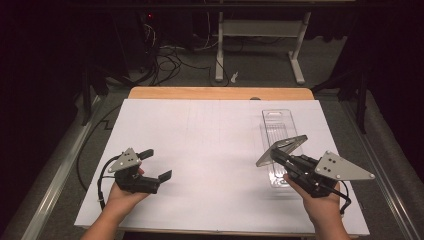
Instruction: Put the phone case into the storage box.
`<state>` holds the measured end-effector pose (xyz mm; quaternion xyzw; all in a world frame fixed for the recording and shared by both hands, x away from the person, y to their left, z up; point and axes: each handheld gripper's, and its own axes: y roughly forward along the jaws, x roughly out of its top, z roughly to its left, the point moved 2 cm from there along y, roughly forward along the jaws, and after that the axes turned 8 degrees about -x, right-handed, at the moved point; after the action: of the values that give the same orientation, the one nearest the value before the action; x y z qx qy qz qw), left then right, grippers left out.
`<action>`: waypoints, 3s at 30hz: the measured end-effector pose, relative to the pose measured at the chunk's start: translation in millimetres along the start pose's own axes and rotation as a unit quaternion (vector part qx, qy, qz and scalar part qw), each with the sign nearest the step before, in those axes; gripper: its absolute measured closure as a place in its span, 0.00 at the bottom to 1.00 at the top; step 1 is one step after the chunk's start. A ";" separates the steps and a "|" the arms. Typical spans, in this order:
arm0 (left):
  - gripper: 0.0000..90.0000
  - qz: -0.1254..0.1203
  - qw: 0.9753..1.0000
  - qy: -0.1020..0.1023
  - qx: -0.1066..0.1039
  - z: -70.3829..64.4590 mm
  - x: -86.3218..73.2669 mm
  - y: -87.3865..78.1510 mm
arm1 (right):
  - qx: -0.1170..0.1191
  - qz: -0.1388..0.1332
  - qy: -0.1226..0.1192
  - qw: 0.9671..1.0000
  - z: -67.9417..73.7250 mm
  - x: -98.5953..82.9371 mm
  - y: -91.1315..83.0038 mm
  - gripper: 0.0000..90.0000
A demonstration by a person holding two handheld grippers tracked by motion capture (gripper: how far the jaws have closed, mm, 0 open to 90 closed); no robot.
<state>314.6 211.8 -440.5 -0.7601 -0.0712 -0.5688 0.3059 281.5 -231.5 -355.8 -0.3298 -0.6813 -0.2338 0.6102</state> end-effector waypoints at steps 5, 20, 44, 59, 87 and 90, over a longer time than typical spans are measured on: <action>0.01 0.000 1.000 0.000 0.000 -0.2 0.0 0.2 | -0.010 -0.002 -0.001 1.000 -4.2 2.1 -3.9 1.00; 0.01 0.003 1.000 -0.001 -0.003 -1.1 -0.5 2.0 | -0.045 0.008 0.002 0.999 -22.6 4.5 -11.1 1.00; 0.01 0.001 1.000 -0.003 -0.009 -0.6 -0.5 1.1 | -0.085 0.061 0.023 0.994 -78.1 5.6 40.5 1.00; 0.01 0.004 1.000 -0.002 -0.015 -1.0 -0.9 2.0 | -0.101 0.073 0.022 0.992 -94.9 5.8 76.9 1.00; 0.01 0.001 1.000 -0.005 -0.021 0.4 -1.7 0.6 | -0.126 0.089 0.025 0.988 -119.9 -2.3 114.2 1.00; 0.01 0.001 1.000 -0.004 -0.022 0.5 -1.8 0.4 | -0.127 0.088 0.026 0.988 -121.1 -2.2 115.2 1.00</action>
<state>314.5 212.1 -442.4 -0.7692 -0.0596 -0.5665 0.2896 448.3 -241.7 -349.9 -0.4571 -0.5981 -0.2723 0.5993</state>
